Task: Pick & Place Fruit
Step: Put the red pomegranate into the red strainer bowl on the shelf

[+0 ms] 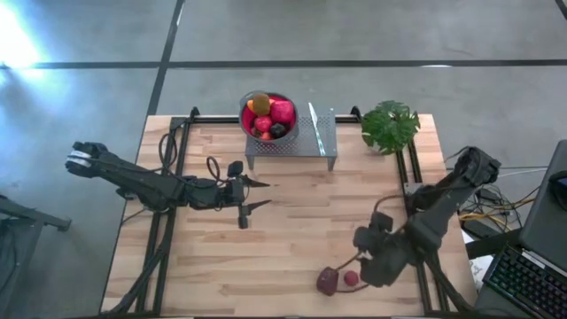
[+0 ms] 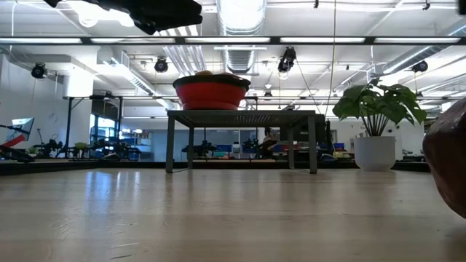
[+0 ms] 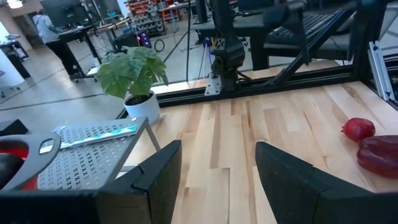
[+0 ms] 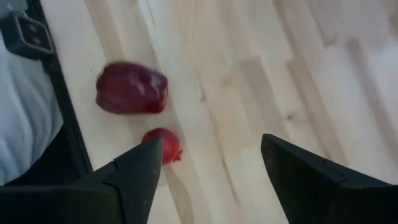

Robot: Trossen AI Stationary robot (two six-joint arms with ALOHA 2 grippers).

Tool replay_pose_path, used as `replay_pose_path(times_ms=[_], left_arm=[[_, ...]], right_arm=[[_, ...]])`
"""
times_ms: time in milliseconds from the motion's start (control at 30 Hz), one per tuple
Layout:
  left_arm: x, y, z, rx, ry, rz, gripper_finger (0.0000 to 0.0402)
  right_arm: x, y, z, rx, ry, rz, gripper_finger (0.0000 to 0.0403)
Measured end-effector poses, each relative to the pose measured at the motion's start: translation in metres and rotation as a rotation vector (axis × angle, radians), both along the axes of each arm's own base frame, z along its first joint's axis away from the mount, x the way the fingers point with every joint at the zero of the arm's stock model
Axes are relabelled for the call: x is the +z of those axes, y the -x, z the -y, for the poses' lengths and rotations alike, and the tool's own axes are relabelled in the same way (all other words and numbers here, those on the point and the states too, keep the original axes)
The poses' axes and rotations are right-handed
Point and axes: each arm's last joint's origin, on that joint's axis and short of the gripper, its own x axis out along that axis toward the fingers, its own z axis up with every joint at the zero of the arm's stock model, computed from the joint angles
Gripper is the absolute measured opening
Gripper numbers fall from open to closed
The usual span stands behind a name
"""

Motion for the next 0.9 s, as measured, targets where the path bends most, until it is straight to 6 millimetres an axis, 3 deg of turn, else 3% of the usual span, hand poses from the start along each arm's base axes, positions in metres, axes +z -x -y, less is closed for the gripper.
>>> replay_pose_path(times_ms=[267,900], left_arm=[[0.001,0.0,0.0,0.002,0.019,0.01,0.0211],[0.002,0.0,0.0,0.002,0.031,0.027,0.0211]], right_arm=[[-0.047,0.012,-0.022,-0.016,-0.044,-0.002,0.0303],[-0.12,-0.019,-0.063,0.025,-0.007,-0.194,0.0354]])
